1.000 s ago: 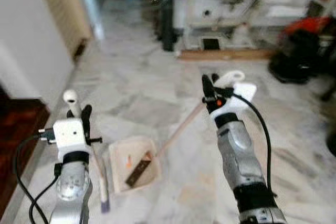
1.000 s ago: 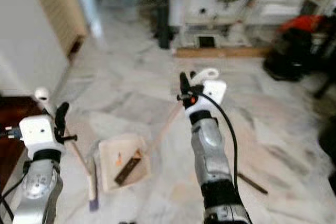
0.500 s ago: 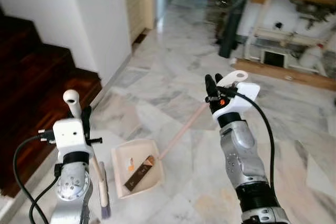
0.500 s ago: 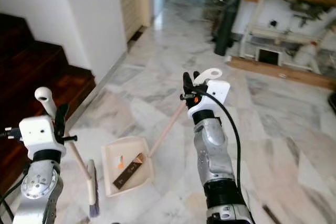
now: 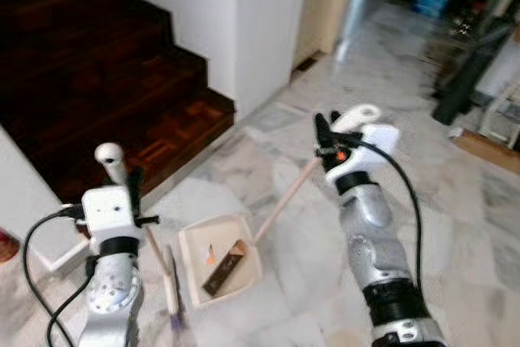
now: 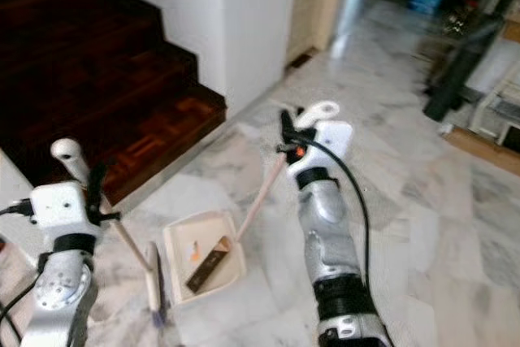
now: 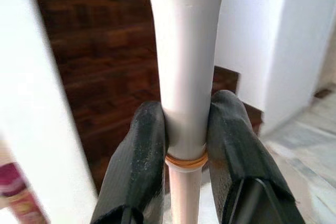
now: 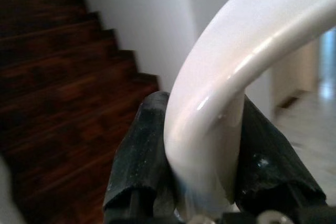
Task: Sweep floor
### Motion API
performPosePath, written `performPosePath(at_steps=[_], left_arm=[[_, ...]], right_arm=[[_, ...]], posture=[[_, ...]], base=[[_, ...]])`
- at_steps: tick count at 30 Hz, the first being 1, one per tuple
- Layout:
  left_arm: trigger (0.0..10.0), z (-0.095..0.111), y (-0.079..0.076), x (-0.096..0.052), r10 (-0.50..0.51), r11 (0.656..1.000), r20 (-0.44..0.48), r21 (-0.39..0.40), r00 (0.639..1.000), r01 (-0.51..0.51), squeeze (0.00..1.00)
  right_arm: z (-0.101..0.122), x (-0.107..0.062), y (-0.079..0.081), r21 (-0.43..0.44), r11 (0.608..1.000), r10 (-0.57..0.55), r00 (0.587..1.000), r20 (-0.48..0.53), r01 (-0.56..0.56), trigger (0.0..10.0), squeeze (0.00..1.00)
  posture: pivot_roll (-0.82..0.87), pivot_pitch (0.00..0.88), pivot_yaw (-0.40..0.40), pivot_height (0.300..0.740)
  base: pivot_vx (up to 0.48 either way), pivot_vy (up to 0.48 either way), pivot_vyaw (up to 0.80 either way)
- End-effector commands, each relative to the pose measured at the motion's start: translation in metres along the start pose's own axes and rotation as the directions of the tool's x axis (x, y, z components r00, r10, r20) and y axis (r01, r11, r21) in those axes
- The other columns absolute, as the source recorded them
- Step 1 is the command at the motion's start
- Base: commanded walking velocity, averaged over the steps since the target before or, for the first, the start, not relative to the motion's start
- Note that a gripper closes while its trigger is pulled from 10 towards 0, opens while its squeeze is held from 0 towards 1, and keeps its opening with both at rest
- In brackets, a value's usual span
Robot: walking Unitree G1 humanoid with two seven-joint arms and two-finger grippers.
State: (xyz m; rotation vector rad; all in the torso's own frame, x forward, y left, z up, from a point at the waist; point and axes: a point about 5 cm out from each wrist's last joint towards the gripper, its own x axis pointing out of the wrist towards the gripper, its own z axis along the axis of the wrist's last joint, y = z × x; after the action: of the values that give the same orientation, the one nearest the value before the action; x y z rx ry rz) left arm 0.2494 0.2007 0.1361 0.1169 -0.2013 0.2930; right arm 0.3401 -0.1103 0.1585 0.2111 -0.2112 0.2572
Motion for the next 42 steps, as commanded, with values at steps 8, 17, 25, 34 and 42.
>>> performPosePath(at_steps=[8, 17, 25, 34, 42], left_arm=[[10.0, 0.0111, -0.0053, 0.0011, -0.016, 1.000, 0.055, 0.004, 0.998, 0.016, 0.00], [10.0, 0.0105, -0.0025, -0.0010, 0.013, 1.000, 0.047, 0.004, 0.999, -0.013, 0.00], [10.0, 0.0108, -0.0016, -0.0009, 0.028, 1.000, 0.046, 0.003, 0.999, -0.028, 0.00], [10.0, 0.0112, 0.0000, -0.0012, 0.039, 0.999, 0.047, 0.004, 0.998, -0.039, 0.00], [10.0, 0.0099, -0.0001, -0.0016, 0.044, 0.999, 0.035, -0.005, 0.998, -0.044, 0.00]], right_arm=[[0.0092, 0.0023, -0.0027, 0.024, 1.000, -0.001, 0.999, 0.041, 0.000, 10.0, 0.00], [0.0079, 0.0021, -0.0019, 0.030, 1.000, 0.009, 0.999, 0.032, -0.010, 10.0, 0.00], [0.0100, 0.0061, 0.0006, 0.037, 0.999, 0.016, 0.999, 0.035, -0.017, 10.0, 0.00], [0.0085, 0.0065, 0.0020, 0.048, 0.999, 0.023, 0.999, 0.026, -0.024, 10.0, 0.00], [0.0043, 0.0074, -0.0019, 0.081, 0.997, -0.009, 1.000, -0.004, 0.010, 10.0, 0.00]], posture=[[0.03, 0.009, -0.048, 0.740], [0.04, 0.055, -0.056, 0.740], [0.04, 0.069, -0.060, 0.740], [0.04, 0.074, -0.059, 0.740], [0.04, 0.074, -0.055, 0.740]], base=[[0.000, 0.000, 0.80], [0.000, 0.000, 0.80], [0.000, 0.000, 0.80], [0.000, 0.000, 0.69], [0.000, 0.205, 0.00]])
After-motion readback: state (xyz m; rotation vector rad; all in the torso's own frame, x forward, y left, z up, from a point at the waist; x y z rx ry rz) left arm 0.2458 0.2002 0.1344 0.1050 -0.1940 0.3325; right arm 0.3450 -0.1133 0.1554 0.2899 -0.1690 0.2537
